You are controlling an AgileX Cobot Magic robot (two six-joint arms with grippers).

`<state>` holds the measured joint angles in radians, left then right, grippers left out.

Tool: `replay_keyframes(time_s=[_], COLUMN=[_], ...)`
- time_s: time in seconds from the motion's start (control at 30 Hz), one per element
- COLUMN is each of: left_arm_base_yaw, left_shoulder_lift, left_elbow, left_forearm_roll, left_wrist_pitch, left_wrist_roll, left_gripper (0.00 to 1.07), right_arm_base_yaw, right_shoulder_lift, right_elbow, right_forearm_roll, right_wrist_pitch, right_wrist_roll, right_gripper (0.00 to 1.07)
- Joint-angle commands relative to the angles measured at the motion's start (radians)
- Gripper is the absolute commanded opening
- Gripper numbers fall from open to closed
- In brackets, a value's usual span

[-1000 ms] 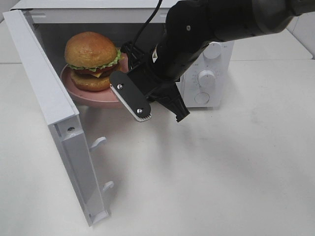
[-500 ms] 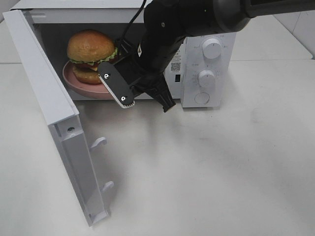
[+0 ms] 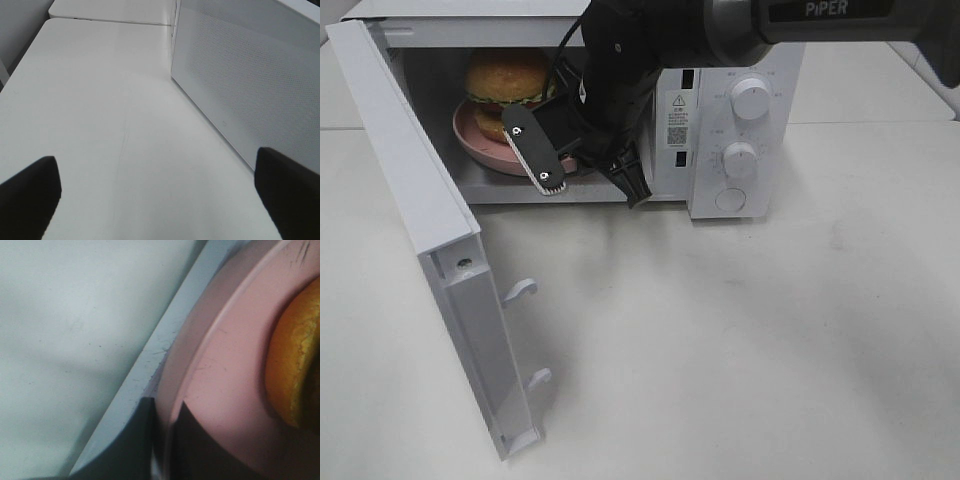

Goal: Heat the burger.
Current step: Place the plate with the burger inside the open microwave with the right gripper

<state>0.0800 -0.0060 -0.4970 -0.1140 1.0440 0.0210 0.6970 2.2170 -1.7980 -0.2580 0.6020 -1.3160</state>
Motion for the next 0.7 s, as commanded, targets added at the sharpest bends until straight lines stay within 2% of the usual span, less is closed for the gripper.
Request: replay_keyframes(time_s=[0.03, 0.53, 0.7], left_arm_base_yaw=[-0.003, -0.003, -0.003], left_shoulder_lift=[-0.021, -0.021, -0.021], left_elbow=[0.001, 0.001, 0.001], left_forearm_roll=[-0.001, -0.001, -0.001], left_wrist_pitch=[-0.01, -0.01, -0.01], left_wrist_roll=[-0.001, -0.001, -0.001], left_gripper=[1.01, 1.01, 1.01], right_arm_base_yaw=[0.002, 0.001, -0.009], right_shoulder_lift=[0.017, 0.114, 0.128], right_elbow=[-0.066, -0.173, -0.174], right_forearm_roll=[-0.047, -0.052, -0.054], right_wrist_pitch=[-0.038, -0.036, -0.047], right_wrist_roll=[0.052, 0.074, 0.074], right_gripper=[0.01, 0.05, 0.08])
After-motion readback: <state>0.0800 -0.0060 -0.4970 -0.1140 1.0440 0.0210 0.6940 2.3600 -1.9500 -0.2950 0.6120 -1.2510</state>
